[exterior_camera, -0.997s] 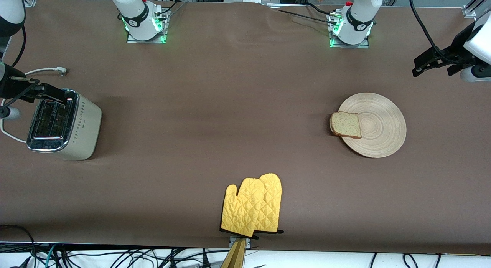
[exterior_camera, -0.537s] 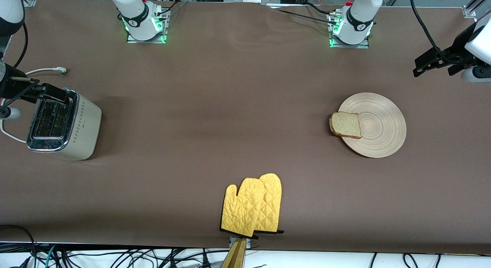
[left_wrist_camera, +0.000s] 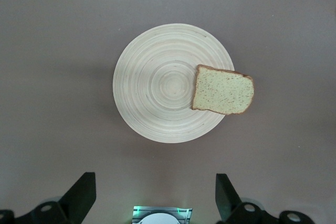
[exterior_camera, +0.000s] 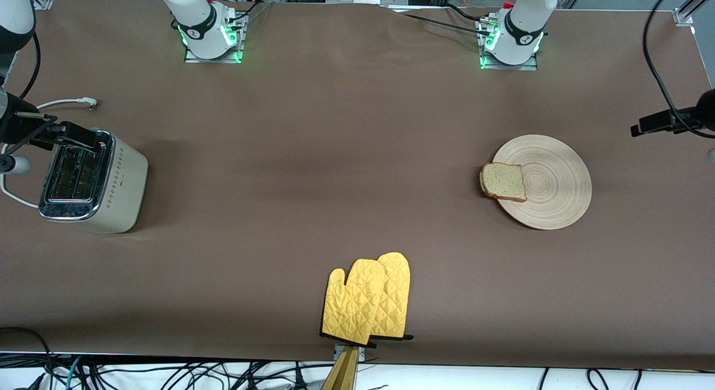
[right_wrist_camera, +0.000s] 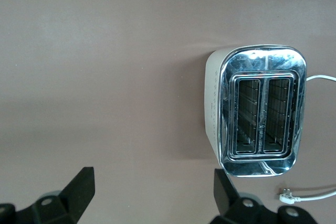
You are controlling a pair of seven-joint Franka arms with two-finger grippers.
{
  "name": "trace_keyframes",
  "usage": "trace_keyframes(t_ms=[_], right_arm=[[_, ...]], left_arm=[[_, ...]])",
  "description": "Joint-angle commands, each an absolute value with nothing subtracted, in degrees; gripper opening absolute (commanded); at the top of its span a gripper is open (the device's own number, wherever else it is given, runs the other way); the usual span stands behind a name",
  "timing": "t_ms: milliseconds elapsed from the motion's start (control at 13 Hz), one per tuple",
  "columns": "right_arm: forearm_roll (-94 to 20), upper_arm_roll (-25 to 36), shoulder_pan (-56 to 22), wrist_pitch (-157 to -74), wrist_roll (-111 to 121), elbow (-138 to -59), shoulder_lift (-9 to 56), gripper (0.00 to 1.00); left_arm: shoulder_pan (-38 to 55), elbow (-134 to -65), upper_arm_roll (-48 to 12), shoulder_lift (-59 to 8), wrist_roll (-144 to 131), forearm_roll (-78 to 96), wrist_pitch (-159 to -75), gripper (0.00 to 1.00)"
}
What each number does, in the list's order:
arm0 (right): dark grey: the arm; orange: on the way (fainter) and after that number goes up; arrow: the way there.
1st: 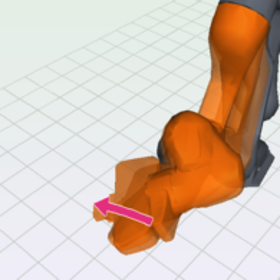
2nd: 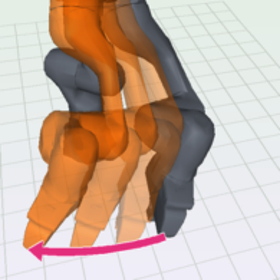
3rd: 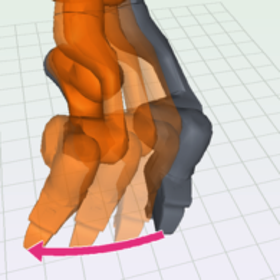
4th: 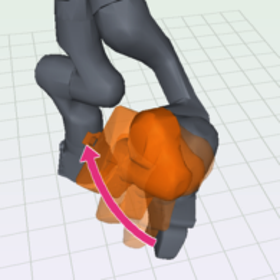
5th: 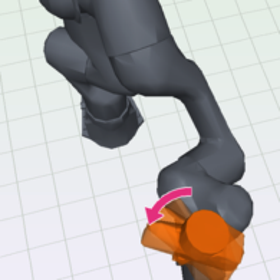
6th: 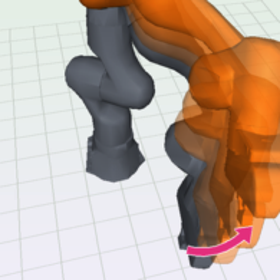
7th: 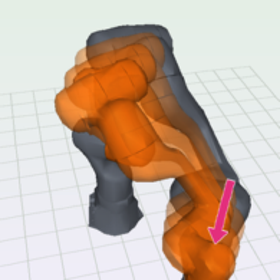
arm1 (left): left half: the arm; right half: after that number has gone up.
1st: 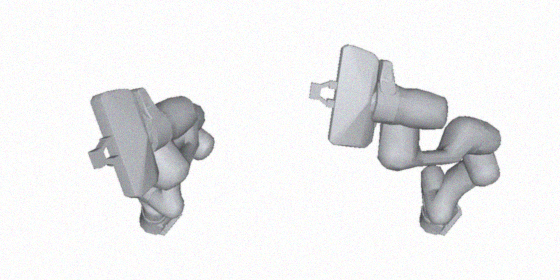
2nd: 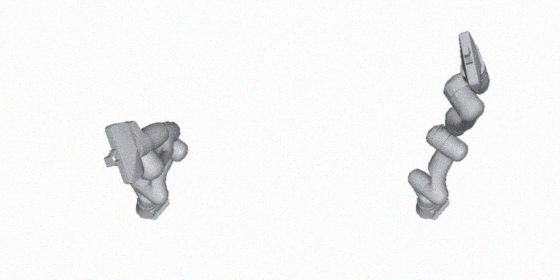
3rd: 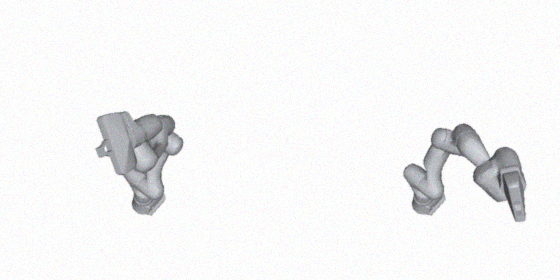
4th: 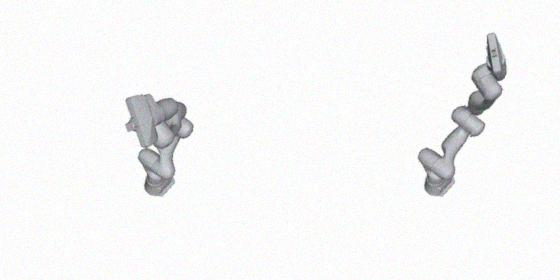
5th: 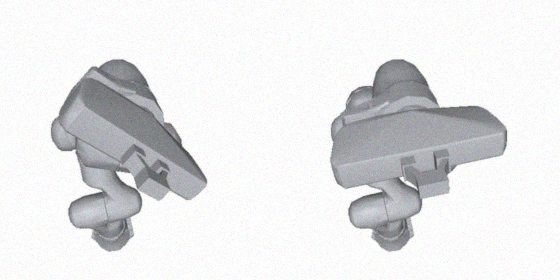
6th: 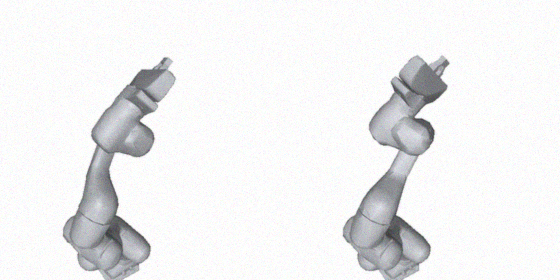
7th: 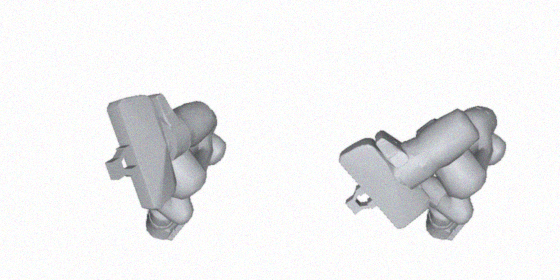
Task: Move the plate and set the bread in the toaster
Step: 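Lower the left gripper and reach toward the wooden plate's rim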
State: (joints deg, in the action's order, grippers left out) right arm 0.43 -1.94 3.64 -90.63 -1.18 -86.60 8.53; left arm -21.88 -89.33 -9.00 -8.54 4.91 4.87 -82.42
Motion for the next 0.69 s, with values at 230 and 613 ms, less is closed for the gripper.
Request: trace_keyframes(t_ms=[230, 613], right_arm=[[-0.44, -1.93, 4.22, -89.65, -0.79, -85.25, 9.05, 1.00], [-0.53, -1.93, 4.13, -89.74, -0.97, -85.25, 9.05, 1.00]], left_arm=[[-30.84, -90.88, -9.76, -19.49, 18.17, 10.20, -88.13, 1.00], [-37.70, -94.90, -9.84, -28.82, 35.74, 16.60, -96.92, 1.00]])
